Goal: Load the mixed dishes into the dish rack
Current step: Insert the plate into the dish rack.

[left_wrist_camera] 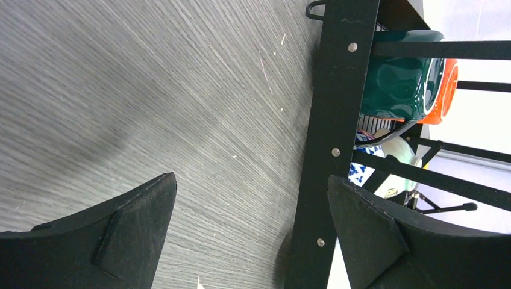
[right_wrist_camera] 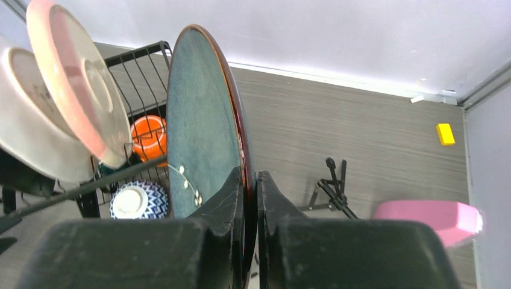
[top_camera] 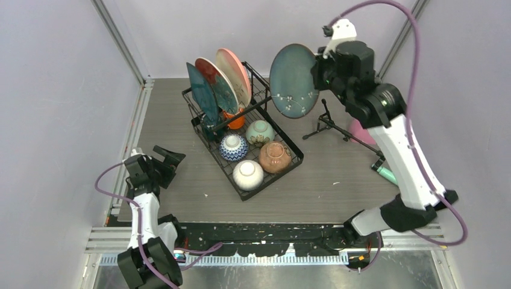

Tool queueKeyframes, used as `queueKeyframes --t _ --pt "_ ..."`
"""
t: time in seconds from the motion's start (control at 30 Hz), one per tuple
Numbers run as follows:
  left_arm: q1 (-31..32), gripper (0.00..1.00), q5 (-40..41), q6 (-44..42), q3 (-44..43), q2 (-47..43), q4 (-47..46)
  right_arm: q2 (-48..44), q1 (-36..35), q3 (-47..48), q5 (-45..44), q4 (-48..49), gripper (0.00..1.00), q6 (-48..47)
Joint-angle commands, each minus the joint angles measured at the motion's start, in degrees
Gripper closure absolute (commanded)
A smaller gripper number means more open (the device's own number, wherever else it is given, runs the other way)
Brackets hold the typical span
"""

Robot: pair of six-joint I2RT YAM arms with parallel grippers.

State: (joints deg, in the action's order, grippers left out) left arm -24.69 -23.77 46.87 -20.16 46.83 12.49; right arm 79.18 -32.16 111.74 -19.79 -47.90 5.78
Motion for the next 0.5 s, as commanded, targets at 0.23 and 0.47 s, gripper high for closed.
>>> queueKeyframes --t 0.23,0.47 --pt "0.3 0.00 -2.5 -3.2 -1.1 5.0 -5.8 16.7 -0.2 21.3 0.2 13.4 1.00 0.6" --pt "0.3 0.00 -3.4 -4.6 -2.3 9.2 -6.2 22.3 -0.6 22.8 1.4 15.6 1.00 0.9"
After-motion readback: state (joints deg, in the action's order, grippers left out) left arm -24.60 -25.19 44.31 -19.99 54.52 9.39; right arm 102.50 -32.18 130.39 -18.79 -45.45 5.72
